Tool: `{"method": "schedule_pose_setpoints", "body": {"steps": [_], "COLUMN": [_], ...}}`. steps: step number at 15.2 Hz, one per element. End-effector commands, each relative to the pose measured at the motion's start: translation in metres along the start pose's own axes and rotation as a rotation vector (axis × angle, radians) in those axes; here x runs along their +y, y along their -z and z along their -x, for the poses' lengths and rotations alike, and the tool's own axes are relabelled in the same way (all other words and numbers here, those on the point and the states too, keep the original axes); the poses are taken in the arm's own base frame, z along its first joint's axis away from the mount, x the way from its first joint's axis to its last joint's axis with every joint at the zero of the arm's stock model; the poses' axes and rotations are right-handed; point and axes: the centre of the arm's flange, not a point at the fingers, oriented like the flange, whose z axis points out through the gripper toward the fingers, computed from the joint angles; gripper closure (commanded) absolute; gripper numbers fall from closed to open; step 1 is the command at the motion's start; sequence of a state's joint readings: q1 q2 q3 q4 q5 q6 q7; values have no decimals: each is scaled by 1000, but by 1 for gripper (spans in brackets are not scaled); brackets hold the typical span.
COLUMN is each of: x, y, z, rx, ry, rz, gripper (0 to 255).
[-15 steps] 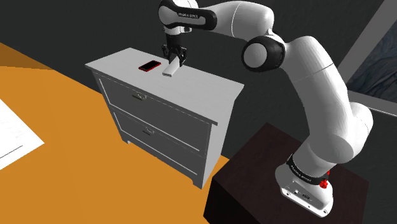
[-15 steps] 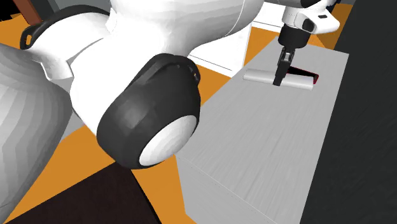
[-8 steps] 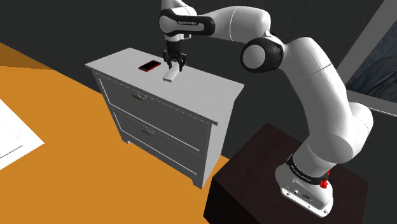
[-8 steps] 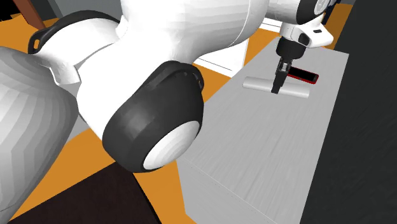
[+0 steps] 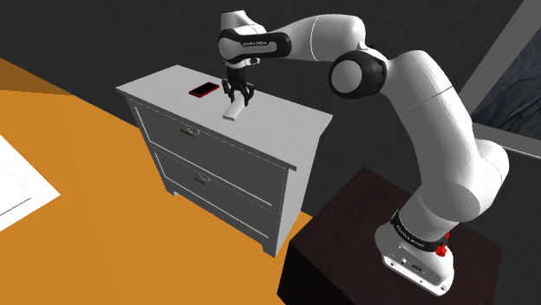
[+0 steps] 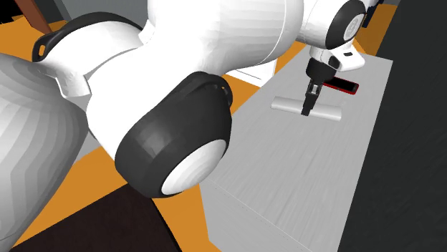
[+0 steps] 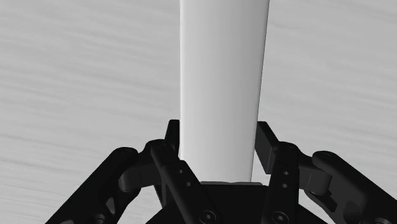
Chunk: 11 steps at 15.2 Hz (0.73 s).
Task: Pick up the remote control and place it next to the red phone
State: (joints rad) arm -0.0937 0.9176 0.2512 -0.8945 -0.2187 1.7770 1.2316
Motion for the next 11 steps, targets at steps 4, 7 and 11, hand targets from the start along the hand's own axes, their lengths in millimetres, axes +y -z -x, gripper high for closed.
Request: {"method": "schedule_pose_setpoints", "body": {"steps": [4, 7, 11], "x": [0, 0, 0], "y": [-4, -4, -4], "z": [0, 0, 0], "rx": [0, 0, 0], "ry": [0, 0, 0], "rz": [-1, -1, -1], "gripper": [255, 255, 0]}}
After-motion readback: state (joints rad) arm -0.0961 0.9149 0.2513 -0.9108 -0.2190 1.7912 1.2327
